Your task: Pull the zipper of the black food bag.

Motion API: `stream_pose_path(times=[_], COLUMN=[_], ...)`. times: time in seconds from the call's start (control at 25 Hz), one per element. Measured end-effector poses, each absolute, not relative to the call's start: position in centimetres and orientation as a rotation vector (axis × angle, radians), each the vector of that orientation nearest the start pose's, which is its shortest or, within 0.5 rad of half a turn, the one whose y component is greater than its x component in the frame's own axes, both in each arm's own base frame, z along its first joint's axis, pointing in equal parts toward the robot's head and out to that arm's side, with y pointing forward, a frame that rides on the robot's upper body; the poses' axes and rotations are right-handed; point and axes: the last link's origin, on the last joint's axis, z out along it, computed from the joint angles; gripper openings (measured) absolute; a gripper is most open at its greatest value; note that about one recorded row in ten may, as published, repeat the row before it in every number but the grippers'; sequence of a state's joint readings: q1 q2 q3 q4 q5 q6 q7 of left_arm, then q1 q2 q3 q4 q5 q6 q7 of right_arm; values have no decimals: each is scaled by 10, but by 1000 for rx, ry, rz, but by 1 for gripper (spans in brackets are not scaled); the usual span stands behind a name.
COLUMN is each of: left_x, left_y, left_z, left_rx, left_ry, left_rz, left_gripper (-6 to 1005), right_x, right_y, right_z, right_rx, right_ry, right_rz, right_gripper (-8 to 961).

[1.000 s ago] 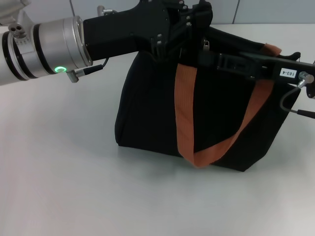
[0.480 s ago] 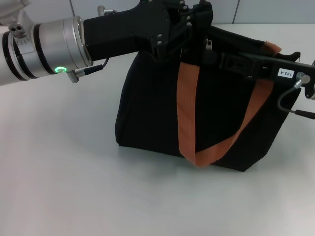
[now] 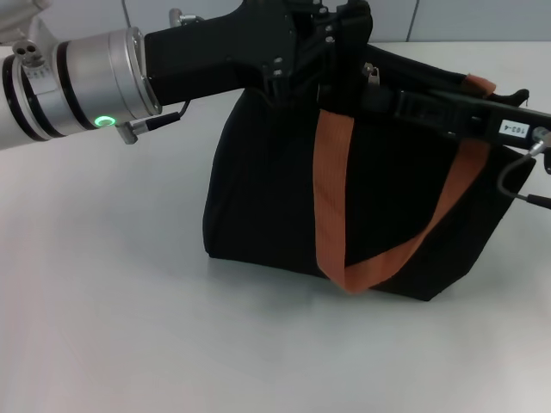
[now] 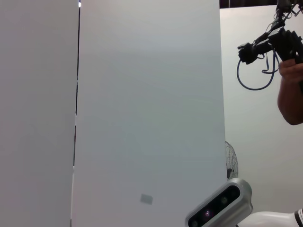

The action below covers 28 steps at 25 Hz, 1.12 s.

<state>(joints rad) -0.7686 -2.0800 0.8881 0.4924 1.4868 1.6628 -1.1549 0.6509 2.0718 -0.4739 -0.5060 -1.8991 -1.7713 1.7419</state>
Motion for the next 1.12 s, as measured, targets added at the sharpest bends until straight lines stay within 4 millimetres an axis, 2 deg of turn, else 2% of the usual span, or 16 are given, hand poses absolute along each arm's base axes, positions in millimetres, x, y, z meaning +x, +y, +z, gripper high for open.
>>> stream_pose_path(times=[0.52,1.12], left_x=[-134,-135], left_y=[363,363], left_z=[-5,-6], left_rx=[-2678,-2677], left_ry=[-54,-45], left_rz=[-1338,-1334], left_gripper=[86,93], right_x=[224,214], right_y=[334,344], right_z=[36,39], right_rx=[-2562,-2580], right_ry=[1197,1222], right_rz=[1378,1365], right_gripper=[-1,-2])
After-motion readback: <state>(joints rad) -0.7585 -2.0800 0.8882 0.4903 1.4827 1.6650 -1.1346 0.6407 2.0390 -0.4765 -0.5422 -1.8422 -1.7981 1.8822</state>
